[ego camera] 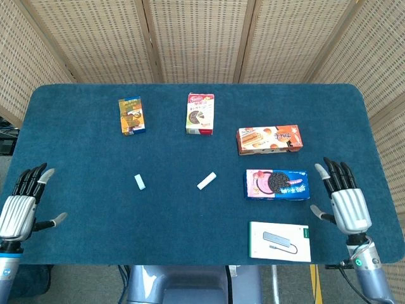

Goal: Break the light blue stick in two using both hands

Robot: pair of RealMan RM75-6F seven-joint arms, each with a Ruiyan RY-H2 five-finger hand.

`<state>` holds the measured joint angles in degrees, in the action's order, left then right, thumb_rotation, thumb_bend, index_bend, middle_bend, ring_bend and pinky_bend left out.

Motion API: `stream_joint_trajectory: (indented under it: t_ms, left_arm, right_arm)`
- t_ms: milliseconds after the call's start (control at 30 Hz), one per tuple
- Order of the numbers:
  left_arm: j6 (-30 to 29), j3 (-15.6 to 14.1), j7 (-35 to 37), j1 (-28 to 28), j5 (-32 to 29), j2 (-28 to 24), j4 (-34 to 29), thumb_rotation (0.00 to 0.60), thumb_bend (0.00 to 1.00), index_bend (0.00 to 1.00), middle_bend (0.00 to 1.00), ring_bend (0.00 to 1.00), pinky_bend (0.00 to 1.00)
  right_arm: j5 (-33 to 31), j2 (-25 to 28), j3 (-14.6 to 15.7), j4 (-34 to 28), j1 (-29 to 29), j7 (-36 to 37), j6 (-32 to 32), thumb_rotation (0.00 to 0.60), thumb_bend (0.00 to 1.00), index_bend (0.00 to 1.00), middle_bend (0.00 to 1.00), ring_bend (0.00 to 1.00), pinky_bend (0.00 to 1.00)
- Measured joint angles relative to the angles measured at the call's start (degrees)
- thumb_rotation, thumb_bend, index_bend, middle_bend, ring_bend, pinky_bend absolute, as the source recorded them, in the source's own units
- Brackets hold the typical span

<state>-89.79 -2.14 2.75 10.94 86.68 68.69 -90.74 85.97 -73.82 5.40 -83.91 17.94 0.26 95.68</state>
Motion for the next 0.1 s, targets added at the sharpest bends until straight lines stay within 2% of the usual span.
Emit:
stream_joint_trajectory:
  t_ms: [100]
  left_arm:
    - [-0.62,-0.17,-0.19,-0.38,1.23,0.25,0.79,0.600,0.00,0.00,0.00,0.00,0.00]
  right_arm:
    - [2.09,0.52,1.24,-2.20,-2.17,-1.84,1.56,0.600,0.00,0.00,0.00,0.00,0.00]
